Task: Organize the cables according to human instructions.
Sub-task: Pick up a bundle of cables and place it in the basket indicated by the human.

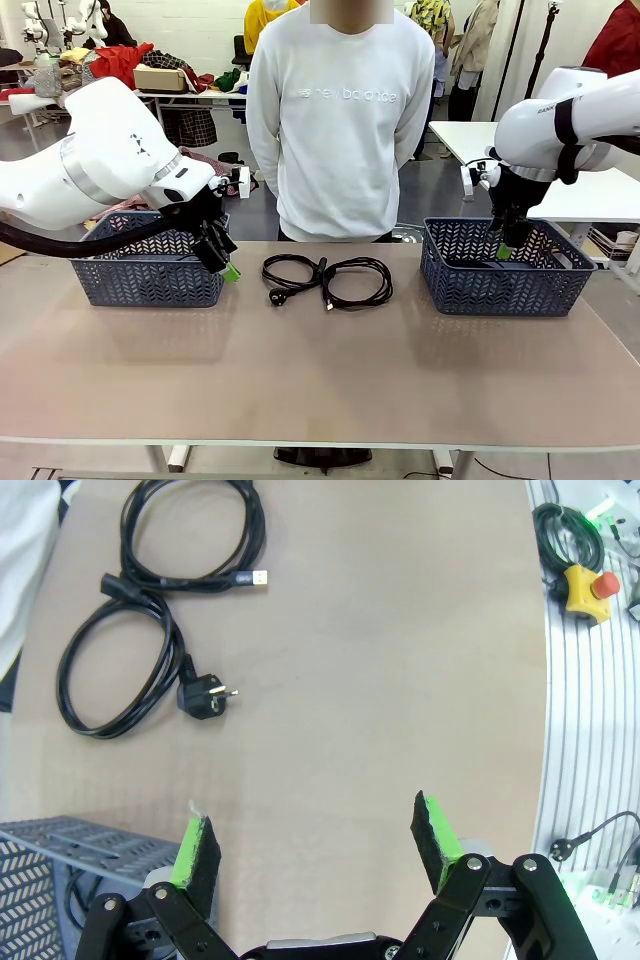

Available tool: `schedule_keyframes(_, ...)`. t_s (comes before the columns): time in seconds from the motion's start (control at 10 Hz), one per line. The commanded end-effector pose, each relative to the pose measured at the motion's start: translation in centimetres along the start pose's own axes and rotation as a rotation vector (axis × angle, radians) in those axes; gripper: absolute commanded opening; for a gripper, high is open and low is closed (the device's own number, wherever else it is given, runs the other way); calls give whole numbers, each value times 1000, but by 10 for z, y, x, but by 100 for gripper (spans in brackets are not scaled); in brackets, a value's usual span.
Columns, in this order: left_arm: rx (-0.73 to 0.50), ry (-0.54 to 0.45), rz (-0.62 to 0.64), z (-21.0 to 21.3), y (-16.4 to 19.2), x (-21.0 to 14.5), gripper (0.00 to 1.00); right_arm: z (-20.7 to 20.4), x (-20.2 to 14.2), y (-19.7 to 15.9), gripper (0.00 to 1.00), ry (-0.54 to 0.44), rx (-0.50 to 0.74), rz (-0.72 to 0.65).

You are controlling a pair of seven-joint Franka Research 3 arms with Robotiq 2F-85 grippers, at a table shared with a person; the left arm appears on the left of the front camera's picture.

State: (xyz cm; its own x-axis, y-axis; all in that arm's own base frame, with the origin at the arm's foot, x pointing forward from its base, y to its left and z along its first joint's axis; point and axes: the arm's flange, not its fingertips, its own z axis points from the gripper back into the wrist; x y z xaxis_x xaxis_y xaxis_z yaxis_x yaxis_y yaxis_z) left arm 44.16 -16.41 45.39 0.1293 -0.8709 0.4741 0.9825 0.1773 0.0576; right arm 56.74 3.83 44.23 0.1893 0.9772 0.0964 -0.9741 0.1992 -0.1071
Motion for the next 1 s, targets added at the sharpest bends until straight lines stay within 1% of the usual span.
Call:
schedule_keyframes(0.0, -1, -1, 2, 2, 0, -1, 100, 0, 0, 0, 100, 0, 0, 18)
schedule_keyframes(0.2, -1, -1, 2, 2, 0, -1, 100, 0, 1, 0, 100, 0, 0, 2)
schedule_keyframes(0.3, -1, -1, 2, 2, 0, -1, 100, 9, 7, 9, 100, -39, 3, -66)
schedule_keyframes(0.5, -1, -1, 2, 2, 0, -1, 100, 25, 17, 41, 100, -73, 21, -217)
schedule_keyframes(0.6, -1, -1, 2, 2, 0, -1, 100, 28, 22, 56, 100, -89, 20, -249)
schedule_keyframes(0.7, -1, -1, 2, 2, 0, -1, 100, 31, 28, 71, 100, -127, 43, -289)
schedule_keyframes(0.9, -1, -1, 2, 2, 0, -1, 100, 33, 41, 104, 100, -173, 29, -357)
